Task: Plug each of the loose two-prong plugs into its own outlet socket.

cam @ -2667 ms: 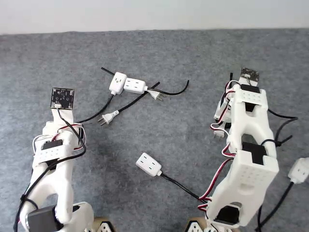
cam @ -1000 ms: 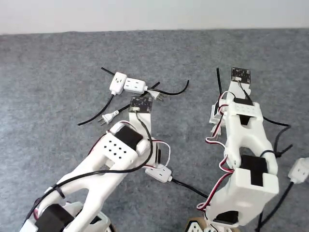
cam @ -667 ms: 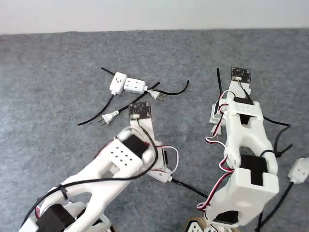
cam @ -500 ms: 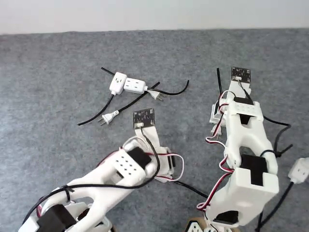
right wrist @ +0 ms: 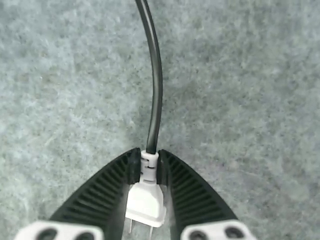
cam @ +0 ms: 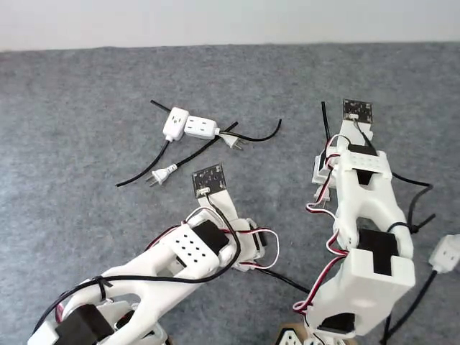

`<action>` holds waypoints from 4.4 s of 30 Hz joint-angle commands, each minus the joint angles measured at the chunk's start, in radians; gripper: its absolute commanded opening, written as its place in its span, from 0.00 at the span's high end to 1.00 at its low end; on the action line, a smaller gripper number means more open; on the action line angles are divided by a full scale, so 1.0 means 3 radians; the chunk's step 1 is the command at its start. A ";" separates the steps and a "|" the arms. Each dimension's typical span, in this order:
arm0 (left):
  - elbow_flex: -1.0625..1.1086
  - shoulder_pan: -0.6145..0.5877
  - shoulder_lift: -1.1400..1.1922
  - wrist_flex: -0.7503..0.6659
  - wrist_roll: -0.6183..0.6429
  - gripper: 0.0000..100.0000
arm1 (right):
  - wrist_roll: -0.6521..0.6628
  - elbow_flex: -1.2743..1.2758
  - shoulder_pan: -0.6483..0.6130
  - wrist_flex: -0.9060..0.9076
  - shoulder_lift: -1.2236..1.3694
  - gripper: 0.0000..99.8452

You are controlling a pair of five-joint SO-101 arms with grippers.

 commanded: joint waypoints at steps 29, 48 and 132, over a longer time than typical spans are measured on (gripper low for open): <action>0.0258 -0.0077 -0.0015 -0.0087 0.0240 0.81 | 0.0123 -0.0225 -0.0023 0.0018 -0.0023 0.99; 0.0765 0.0276 -0.0020 -0.0471 0.0414 0.80 | 0.0133 -0.0225 -0.0023 0.0013 -0.0023 0.99; 0.0923 -0.1263 -0.1187 -0.0445 -0.0194 0.48 | 0.0210 -0.0414 -0.0043 0.0151 0.0151 0.99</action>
